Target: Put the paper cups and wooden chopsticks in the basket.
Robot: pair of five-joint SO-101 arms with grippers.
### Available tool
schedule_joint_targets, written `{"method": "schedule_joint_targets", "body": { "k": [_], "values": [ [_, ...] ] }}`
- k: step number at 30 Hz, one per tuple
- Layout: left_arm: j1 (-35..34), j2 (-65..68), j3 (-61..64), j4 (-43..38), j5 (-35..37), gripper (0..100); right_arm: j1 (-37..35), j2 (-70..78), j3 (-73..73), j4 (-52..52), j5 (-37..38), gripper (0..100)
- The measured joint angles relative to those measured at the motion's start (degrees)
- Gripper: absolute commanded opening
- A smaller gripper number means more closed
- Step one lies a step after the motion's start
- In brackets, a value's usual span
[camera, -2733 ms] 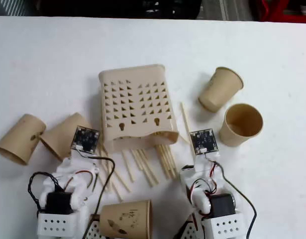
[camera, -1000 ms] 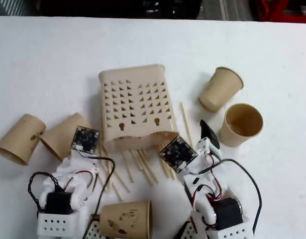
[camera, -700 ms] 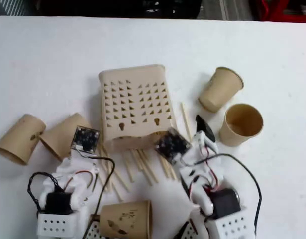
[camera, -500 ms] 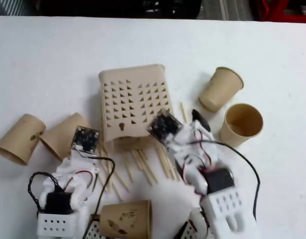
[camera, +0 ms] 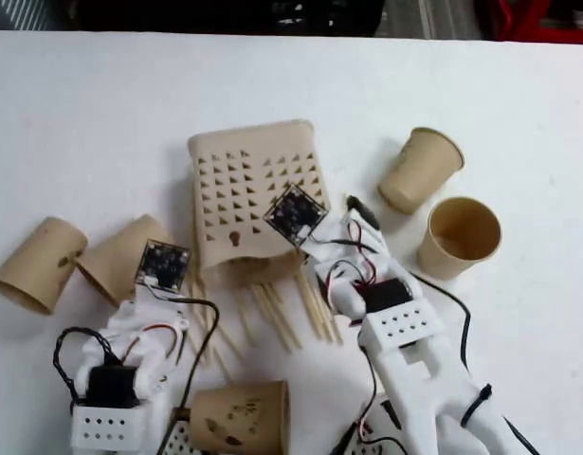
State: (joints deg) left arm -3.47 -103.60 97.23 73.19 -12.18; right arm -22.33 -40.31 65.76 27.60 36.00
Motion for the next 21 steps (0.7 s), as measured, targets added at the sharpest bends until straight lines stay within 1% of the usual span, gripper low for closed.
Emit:
{"method": "schedule_joint_targets", "body": {
  "k": [2, 3, 8, 11, 15, 21],
  "values": [
    [0.0, 0.0, 0.0, 0.0, 0.0, 3, 0.1, 0.0, -1.1, -0.2, 0.1, 9.0],
    [0.0, 0.0, 0.0, 0.0, 0.0, 3, 0.1, 0.0, -2.2, 0.0, -0.3, 7.6],
    [0.0, 0.0, 0.0, 0.0, 0.0, 3, 1.8, 0.8, -11.8, 8.1, -8.4, 6.8],
    [0.0, 0.0, 0.0, 0.0, 0.0, 3, 2.5, 1.0, -18.7, 14.2, -11.1, 5.0],
    [0.0, 0.0, 0.0, 0.0, 0.0, 3, 2.4, 1.0, -26.7, 18.2, -12.9, 4.7],
    [0.0, 0.0, 0.0, 0.0, 0.0, 3, 2.9, 5.0, -35.9, 18.9, -13.2, 4.5]
  ]
}}
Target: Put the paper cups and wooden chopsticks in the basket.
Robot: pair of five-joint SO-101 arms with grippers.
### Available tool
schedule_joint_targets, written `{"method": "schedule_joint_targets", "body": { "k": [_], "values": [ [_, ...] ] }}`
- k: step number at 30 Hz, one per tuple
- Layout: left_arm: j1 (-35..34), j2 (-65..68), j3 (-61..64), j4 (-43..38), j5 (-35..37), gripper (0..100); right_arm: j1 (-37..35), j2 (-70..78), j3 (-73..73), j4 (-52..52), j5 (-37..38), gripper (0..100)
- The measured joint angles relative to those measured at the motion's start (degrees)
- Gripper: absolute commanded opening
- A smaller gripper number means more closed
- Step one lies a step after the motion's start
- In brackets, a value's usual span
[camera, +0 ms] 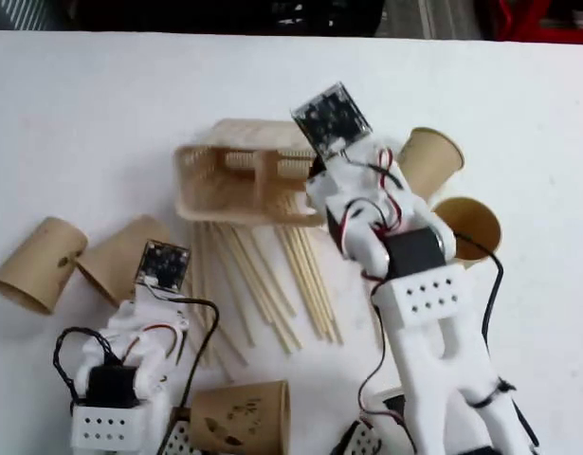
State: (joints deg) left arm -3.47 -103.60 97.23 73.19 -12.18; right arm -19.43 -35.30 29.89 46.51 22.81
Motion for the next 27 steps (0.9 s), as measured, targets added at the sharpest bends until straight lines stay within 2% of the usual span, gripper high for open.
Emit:
{"method": "schedule_joint_targets", "body": {
  "k": [10, 20, 27],
  "values": [
    [0.0, 0.0, 0.0, 0.0, 0.0, 3, 3.0, 24.7, -25.8, 9.7, 0.0, 4.5],
    [0.0, 0.0, 0.0, 0.0, 0.0, 3, 8.1, 51.3, -59.0, 22.9, 0.0, 4.8],
    [0.0, 0.0, 0.0, 0.0, 0.0, 3, 8.4, 65.4, -81.4, 31.6, -0.1, 4.6]
  ]
}}
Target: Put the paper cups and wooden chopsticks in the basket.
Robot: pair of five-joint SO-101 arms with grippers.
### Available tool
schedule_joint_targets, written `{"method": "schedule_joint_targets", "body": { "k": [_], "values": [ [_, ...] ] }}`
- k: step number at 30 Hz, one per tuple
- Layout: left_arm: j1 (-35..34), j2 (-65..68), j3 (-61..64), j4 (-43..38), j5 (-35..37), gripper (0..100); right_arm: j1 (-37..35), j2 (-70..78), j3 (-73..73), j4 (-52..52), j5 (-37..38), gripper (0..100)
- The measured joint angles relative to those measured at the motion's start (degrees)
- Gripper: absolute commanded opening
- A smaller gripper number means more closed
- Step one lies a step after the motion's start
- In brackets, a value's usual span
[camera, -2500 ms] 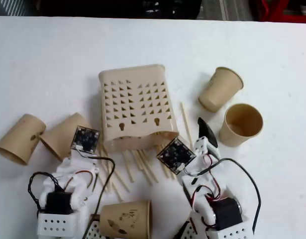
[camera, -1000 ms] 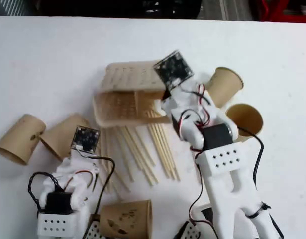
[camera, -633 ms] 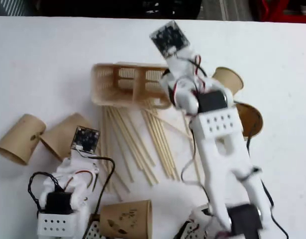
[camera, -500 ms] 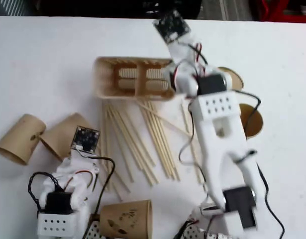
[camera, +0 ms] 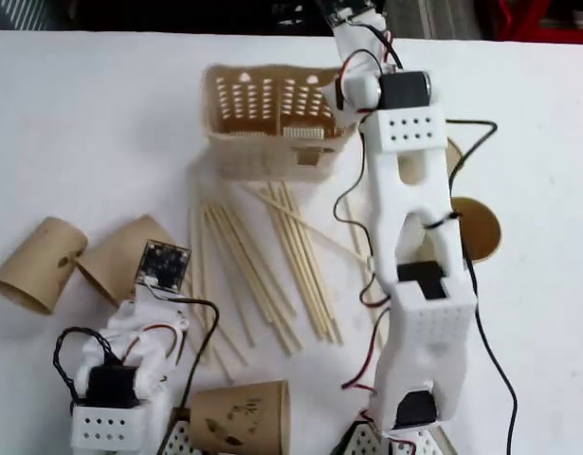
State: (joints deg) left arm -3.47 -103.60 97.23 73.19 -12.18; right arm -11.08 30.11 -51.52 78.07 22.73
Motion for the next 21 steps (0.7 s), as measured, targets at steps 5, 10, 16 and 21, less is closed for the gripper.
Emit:
{"method": "schedule_joint_targets", "body": {
  "k": [5, 10, 16, 21],
  "values": [
    [0.0, 0.0, 0.0, 0.0, 0.0, 3, -0.3, 5.0, -13.3, 4.0, 0.0, 4.4],
    [0.0, 0.0, 0.0, 0.0, 0.0, 3, -2.3, 7.2, -21.5, 4.8, 0.0, 1.9],
    [0.0, 0.0, 0.0, 0.0, 0.0, 3, -2.1, 9.3, -23.2, 2.3, 0.0, 1.9],
    [0.0, 0.0, 0.0, 0.0, 0.0, 3, -1.8, 11.0, -23.7, 0.5, -0.2, 1.9]
  ]
}}
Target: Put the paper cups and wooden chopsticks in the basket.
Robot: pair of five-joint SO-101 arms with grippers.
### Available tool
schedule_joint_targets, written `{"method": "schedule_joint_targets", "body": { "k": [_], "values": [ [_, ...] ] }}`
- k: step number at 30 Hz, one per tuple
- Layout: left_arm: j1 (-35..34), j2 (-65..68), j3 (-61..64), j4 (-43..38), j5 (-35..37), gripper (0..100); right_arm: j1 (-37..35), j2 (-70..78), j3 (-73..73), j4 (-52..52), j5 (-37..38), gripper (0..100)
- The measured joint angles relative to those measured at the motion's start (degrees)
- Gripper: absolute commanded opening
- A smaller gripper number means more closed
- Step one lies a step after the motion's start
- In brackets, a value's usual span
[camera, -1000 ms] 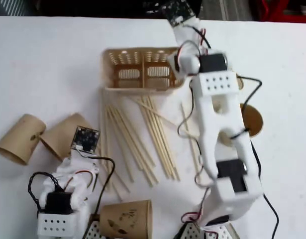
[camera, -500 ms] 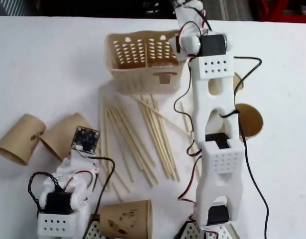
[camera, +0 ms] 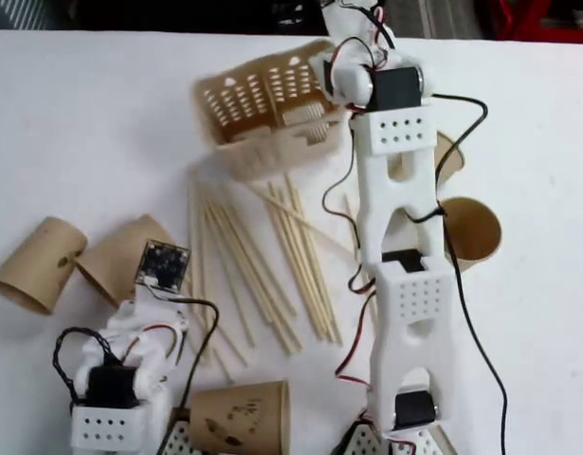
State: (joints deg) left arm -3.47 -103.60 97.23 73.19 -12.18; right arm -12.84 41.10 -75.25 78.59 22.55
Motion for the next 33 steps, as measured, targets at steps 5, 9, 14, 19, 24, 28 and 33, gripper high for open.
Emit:
{"method": "schedule_joint_targets", "body": {
  "k": [5, 9, 14, 19, 24, 28, 33],
  "values": [
    [0.0, 0.0, 0.0, 0.0, 0.0, 3, 1.1, 2.2, -0.1, -1.7, -3.9, 1.9],
    [0.0, 0.0, 0.0, 0.0, 0.0, 3, 1.1, 2.9, -0.1, 0.3, -6.2, 1.9],
    [0.0, 0.0, 0.0, 0.0, 0.0, 3, 0.8, 2.9, -0.6, 5.8, -7.8, 1.9],
    [0.0, 0.0, 0.0, 0.0, 0.0, 3, 1.1, 2.9, -0.8, 7.6, -7.8, 1.9],
    [0.0, 0.0, 0.0, 0.0, 0.0, 3, 0.9, 2.9, -0.8, 4.8, -7.8, 1.9],
    [0.0, 0.0, 0.0, 0.0, 0.0, 3, 0.6, 3.0, -0.8, 0.6, -7.7, 1.9],
    [0.0, 0.0, 0.0, 0.0, 0.1, 3, 2.6, 3.1, -0.7, -1.7, -8.0, 1.9]
  ]
}}
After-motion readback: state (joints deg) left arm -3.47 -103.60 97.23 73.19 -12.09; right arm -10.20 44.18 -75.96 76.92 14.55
